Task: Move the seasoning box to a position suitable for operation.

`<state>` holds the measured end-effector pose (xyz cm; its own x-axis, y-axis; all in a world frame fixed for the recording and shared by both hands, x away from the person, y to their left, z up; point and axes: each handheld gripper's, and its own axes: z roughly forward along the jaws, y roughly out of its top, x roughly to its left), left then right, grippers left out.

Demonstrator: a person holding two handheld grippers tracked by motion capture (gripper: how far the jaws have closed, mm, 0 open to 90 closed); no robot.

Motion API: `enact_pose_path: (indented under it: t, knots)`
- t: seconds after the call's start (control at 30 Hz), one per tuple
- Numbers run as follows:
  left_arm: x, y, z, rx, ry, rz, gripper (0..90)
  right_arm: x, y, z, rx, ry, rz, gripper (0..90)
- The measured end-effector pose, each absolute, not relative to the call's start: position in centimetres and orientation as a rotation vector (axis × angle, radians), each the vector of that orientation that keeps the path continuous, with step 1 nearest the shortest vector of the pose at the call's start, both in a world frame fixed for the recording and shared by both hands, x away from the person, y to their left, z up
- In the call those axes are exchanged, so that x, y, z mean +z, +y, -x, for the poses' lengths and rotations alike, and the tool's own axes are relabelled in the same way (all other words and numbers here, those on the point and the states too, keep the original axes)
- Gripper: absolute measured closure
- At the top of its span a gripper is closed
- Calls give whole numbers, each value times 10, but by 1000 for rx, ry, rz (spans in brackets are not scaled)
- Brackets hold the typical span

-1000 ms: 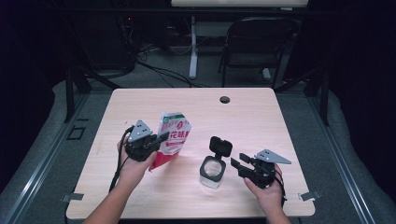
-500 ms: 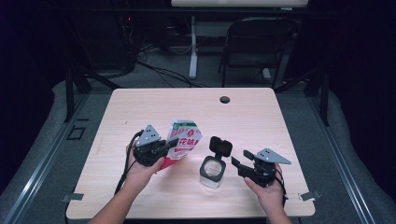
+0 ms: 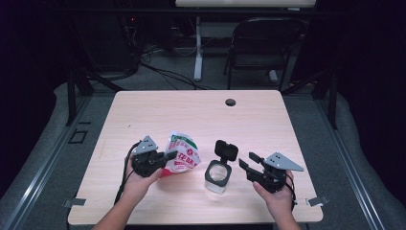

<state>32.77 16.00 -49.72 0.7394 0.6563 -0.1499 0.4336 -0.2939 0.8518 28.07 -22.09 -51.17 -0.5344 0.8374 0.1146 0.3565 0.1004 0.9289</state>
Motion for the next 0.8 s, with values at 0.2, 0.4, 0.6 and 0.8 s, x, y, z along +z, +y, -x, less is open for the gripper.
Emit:
enact_pose_path:
  t: [0.2, 0.4, 0.6, 0.8]
  knots:
    - [-506, 159, -327, 256, 842, -1961, 900, -505, -217, -278, 1447, 1925, -1149, 431]
    - [-512, 155, -326, 227, 845, -1967, 899, -496, -215, -274, 1481, 1919, -1122, 389]
    - [-514, 152, -324, 222, 836, -1974, 899, -491, -210, -273, 1519, 1970, -1136, 521]
    - [-515, 152, -322, 219, 832, -1976, 899, -486, -203, -275, 1516, 2025, -1097, 575]
